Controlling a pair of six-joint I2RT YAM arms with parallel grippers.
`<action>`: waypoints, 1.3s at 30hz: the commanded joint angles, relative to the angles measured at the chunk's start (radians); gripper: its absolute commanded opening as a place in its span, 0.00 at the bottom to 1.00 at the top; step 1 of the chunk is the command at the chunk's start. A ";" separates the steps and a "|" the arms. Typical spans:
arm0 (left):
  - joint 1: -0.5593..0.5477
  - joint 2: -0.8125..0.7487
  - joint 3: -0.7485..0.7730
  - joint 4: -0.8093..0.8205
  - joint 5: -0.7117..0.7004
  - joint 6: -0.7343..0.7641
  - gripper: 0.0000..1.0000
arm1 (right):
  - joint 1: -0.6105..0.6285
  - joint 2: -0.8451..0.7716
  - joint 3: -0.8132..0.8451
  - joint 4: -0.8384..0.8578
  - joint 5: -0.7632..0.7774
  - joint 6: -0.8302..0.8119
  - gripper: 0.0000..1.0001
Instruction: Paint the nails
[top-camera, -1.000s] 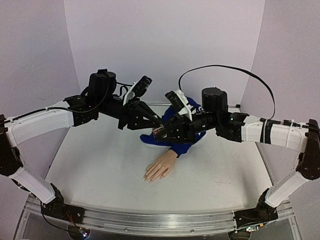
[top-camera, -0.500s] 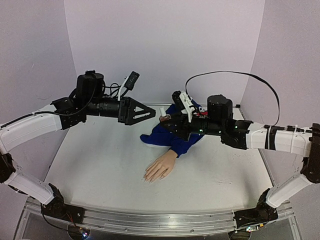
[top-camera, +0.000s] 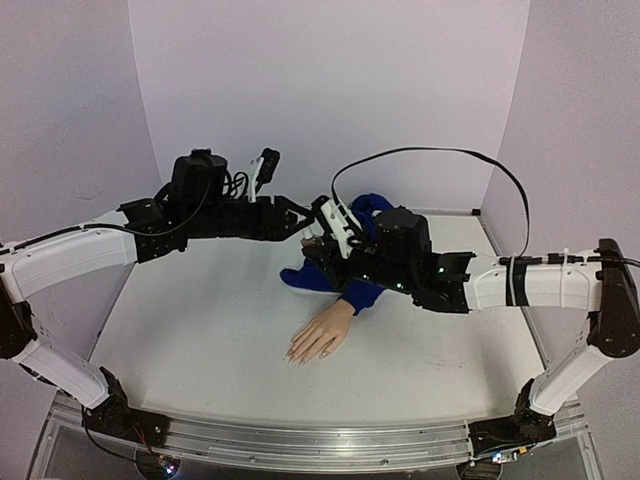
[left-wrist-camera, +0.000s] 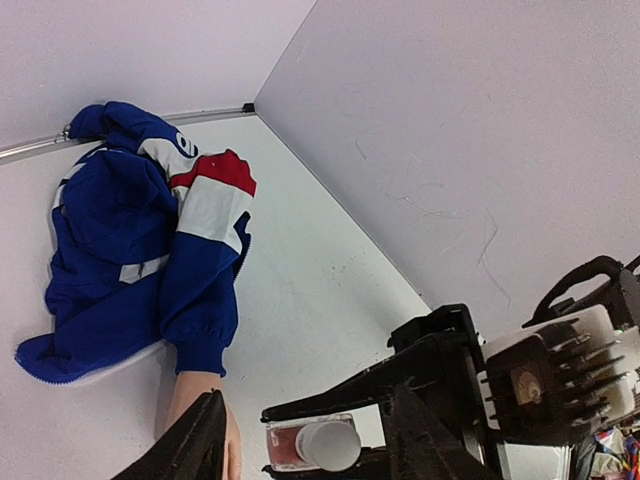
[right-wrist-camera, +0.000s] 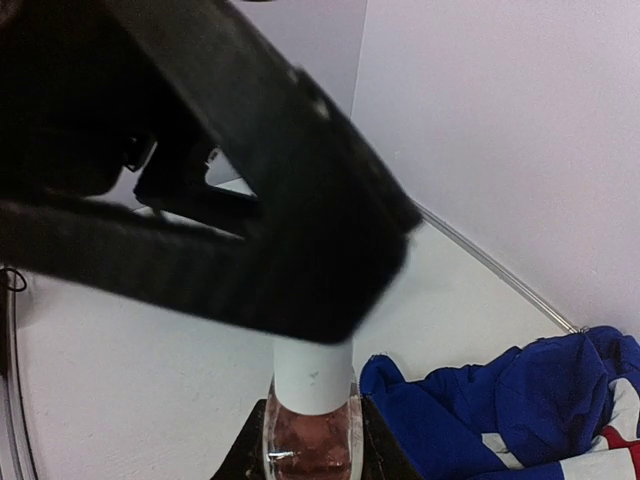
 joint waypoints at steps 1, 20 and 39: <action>-0.019 0.008 0.051 0.026 -0.056 -0.003 0.53 | 0.025 0.008 0.073 0.071 0.090 -0.020 0.00; -0.048 0.034 0.061 0.026 0.247 0.174 0.00 | -0.009 -0.043 0.095 0.022 -0.419 -0.034 0.00; -0.045 -0.010 0.062 0.025 0.657 0.319 0.33 | -0.111 -0.156 0.029 -0.090 -0.745 -0.045 0.00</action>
